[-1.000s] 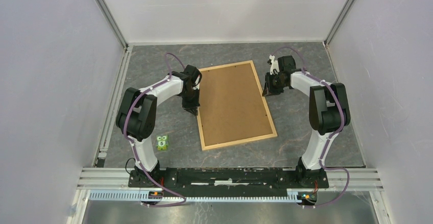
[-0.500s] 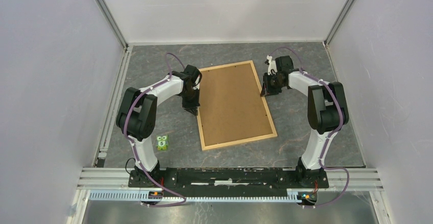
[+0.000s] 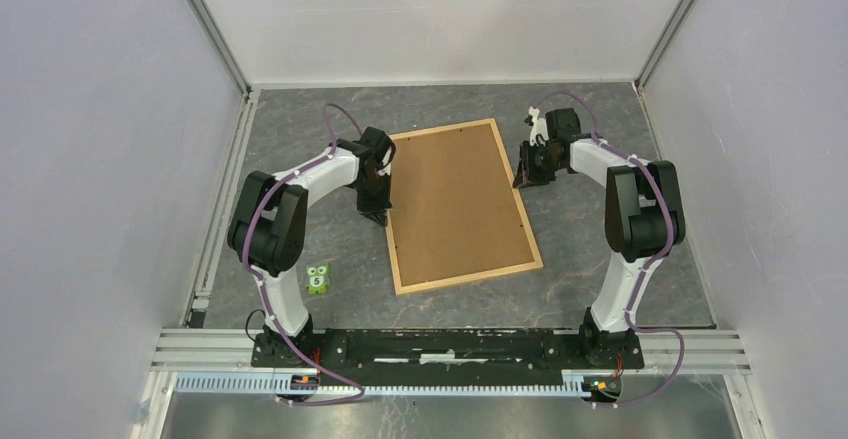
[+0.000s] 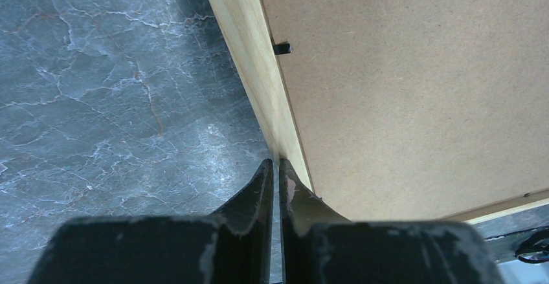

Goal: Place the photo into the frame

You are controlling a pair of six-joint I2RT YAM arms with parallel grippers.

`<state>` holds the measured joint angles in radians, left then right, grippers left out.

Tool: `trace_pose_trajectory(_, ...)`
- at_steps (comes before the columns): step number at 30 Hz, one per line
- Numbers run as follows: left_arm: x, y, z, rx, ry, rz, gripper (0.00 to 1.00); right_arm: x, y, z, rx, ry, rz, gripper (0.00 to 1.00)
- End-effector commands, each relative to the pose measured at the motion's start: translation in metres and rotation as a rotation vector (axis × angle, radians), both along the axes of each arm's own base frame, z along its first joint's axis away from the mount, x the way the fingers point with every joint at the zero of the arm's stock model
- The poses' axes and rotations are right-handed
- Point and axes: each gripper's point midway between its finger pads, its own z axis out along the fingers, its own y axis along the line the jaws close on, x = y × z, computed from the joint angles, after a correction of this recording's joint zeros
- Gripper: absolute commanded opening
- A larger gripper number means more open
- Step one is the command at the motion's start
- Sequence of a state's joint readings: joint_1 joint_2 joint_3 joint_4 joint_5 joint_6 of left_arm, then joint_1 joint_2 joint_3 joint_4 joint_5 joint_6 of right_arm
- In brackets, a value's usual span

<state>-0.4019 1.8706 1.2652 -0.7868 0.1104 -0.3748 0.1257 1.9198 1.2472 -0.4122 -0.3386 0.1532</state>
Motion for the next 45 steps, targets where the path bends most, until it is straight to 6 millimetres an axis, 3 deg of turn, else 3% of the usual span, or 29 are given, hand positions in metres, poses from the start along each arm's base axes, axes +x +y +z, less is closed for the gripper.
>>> trace_pose_trajectory(1,-0.005,0.019,-0.023,0.104,0.026,-0.053,0.12,-0.001,-0.009,-0.002,-0.011,0.011,-0.013,0.29)
trace_pose_trajectory(10,-0.005,0.019,-0.024,0.103,0.028,-0.052,0.11,-0.017,-0.003,-0.024,-0.052,0.064,0.031,0.28)
trace_pose_trajectory(24,-0.006,0.019,-0.025,0.106,0.03,-0.055,0.11,-0.024,-0.011,-0.031,-0.13,0.088,0.034,0.28)
trace_pose_trajectory(27,-0.005,0.019,-0.025,0.103,0.031,-0.054,0.11,-0.022,-0.012,-0.029,-0.13,0.082,0.03,0.28)
trace_pose_trajectory(30,-0.005,0.019,-0.025,0.102,0.03,-0.054,0.11,-0.016,-0.001,-0.015,-0.046,0.054,0.041,0.29)
trace_pose_trajectory(34,-0.006,0.019,-0.025,0.103,0.03,-0.057,0.11,-0.009,-0.005,-0.002,-0.012,0.024,0.013,0.29)
trace_pose_trajectory(45,-0.006,0.019,-0.025,0.102,0.034,-0.055,0.11,-0.023,-0.007,-0.018,-0.022,0.065,0.033,0.29)
